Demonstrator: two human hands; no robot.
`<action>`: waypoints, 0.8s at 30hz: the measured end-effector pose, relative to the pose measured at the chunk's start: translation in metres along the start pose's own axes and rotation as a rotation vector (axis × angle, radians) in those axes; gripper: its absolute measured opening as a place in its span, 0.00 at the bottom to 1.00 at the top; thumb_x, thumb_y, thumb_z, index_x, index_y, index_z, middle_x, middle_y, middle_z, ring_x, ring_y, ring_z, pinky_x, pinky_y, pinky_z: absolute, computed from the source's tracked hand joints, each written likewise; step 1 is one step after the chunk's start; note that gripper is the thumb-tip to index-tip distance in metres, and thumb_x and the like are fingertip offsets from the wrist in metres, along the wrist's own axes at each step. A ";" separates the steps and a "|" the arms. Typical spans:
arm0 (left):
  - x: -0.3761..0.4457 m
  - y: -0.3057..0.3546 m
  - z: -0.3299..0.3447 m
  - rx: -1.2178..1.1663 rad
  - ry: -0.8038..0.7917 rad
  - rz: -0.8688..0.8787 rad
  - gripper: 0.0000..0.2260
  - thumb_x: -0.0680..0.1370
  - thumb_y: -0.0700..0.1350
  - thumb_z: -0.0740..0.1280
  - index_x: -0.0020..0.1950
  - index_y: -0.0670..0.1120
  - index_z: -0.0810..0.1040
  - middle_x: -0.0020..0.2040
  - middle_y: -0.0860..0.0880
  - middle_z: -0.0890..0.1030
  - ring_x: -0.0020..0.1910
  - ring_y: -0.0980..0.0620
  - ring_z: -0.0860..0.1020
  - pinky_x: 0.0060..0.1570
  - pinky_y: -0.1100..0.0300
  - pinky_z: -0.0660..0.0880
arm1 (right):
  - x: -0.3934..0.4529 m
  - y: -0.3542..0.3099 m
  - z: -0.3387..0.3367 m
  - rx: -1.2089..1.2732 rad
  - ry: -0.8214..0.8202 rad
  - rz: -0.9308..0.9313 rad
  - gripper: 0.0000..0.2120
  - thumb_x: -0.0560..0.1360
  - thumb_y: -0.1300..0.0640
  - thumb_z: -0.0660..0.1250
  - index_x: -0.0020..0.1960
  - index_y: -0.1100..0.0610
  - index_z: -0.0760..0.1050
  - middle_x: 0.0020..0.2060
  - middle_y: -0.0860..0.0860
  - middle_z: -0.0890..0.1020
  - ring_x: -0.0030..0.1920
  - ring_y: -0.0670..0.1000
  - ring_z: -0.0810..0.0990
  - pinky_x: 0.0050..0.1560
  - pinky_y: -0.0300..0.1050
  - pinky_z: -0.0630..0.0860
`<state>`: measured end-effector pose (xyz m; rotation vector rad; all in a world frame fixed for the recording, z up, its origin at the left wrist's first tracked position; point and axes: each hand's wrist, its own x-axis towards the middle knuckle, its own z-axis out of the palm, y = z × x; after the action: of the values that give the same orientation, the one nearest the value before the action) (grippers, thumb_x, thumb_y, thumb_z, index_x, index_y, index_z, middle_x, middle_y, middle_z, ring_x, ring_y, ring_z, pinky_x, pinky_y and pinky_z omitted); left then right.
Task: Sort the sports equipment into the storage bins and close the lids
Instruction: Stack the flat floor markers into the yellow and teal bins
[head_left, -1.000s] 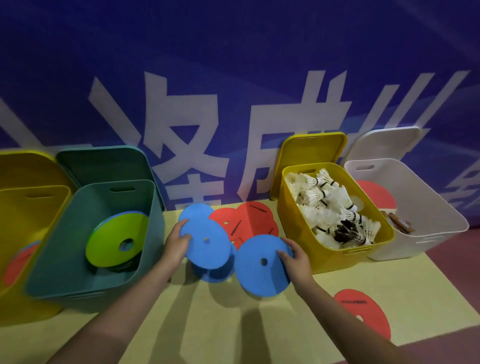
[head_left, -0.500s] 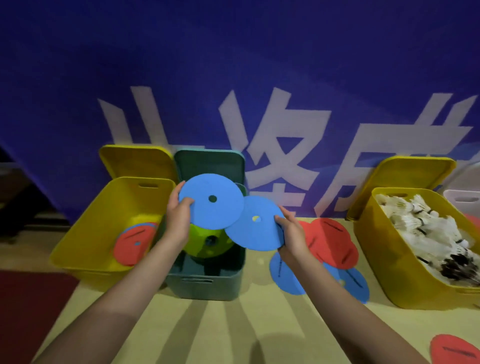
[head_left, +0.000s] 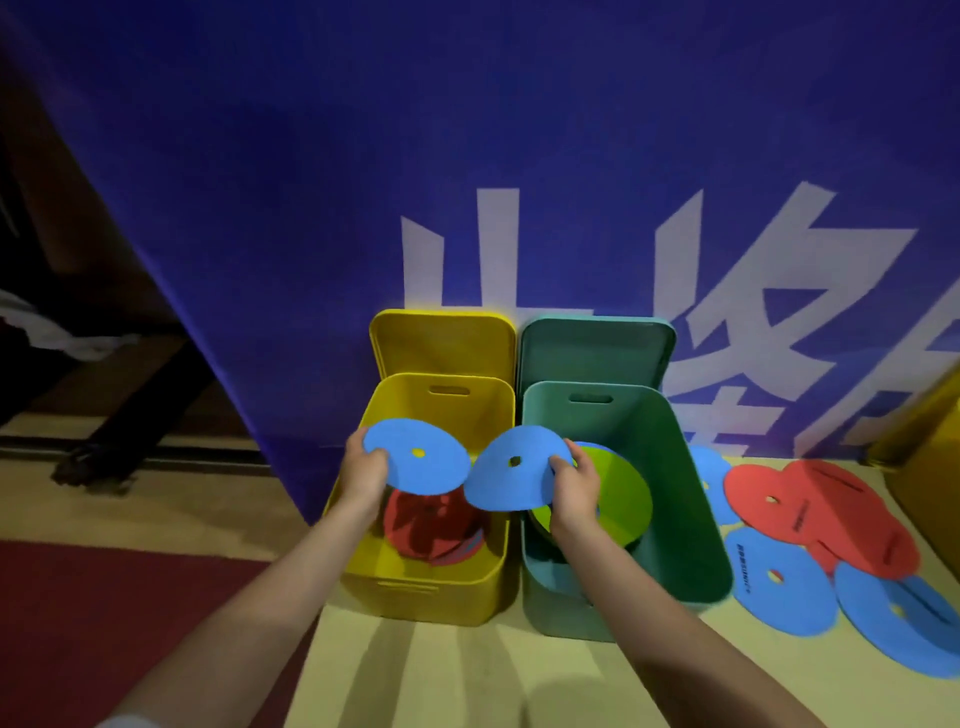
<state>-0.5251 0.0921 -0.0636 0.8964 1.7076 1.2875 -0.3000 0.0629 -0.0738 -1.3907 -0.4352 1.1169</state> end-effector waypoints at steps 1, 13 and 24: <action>0.010 -0.006 0.001 0.020 -0.017 -0.001 0.22 0.76 0.30 0.56 0.69 0.41 0.68 0.62 0.42 0.74 0.59 0.43 0.74 0.52 0.55 0.71 | 0.002 0.002 0.008 -0.012 0.030 -0.015 0.17 0.77 0.66 0.60 0.65 0.58 0.72 0.60 0.57 0.75 0.55 0.55 0.74 0.54 0.50 0.73; 0.077 -0.090 0.039 0.316 -0.231 -0.160 0.25 0.74 0.30 0.57 0.72 0.42 0.66 0.64 0.39 0.75 0.61 0.39 0.74 0.56 0.50 0.73 | 0.037 0.007 0.044 -0.251 0.152 -0.218 0.16 0.77 0.64 0.61 0.63 0.54 0.73 0.59 0.53 0.77 0.58 0.55 0.76 0.61 0.58 0.73; 0.078 -0.072 0.031 0.552 -0.290 -0.189 0.39 0.73 0.57 0.70 0.77 0.43 0.56 0.74 0.39 0.64 0.72 0.39 0.64 0.67 0.47 0.65 | 0.037 0.001 0.042 -0.447 0.056 -0.299 0.17 0.78 0.63 0.60 0.66 0.54 0.71 0.62 0.53 0.76 0.62 0.55 0.74 0.61 0.51 0.72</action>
<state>-0.5361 0.1575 -0.1521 1.1346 1.8831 0.5283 -0.3179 0.1157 -0.0792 -1.6708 -0.8601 0.7594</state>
